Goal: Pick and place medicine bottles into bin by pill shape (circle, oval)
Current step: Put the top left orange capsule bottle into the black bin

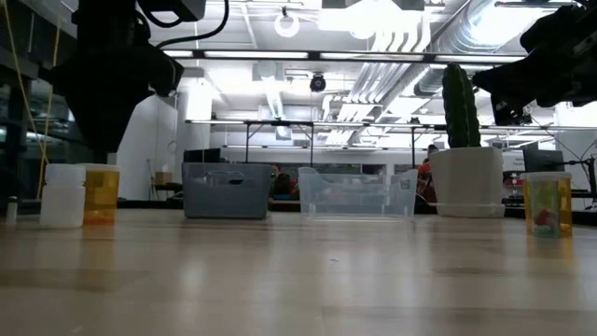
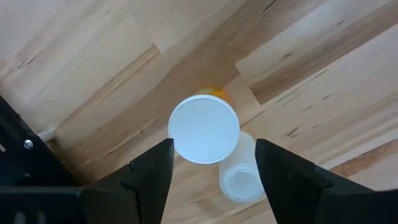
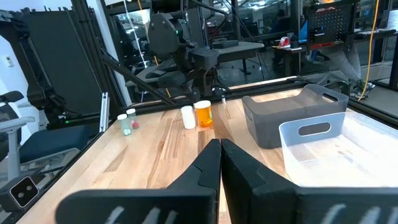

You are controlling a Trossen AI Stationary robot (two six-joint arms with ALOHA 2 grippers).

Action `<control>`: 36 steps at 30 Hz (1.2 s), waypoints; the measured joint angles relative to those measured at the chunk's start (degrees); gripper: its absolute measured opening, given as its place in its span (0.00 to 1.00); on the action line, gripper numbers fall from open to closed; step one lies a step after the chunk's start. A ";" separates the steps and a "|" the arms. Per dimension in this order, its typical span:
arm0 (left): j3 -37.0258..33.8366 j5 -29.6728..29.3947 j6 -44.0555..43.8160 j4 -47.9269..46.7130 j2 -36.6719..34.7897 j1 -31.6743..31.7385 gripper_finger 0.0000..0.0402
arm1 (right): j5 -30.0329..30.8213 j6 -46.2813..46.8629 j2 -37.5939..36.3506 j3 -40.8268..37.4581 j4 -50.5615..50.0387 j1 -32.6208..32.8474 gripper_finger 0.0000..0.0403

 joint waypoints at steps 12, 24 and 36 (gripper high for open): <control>0.00 0.71 3.81 1.92 -0.02 0.33 0.54 | 0.00 0.00 0.00 0.00 0.00 0.02 0.01; 0.00 0.05 0.31 1.87 -0.03 0.66 0.59 | 0.00 -0.01 0.00 0.00 0.00 0.01 0.01; 0.00 5.23 3.62 1.91 -0.02 1.21 0.81 | 0.00 -0.02 0.00 0.00 0.00 0.02 0.01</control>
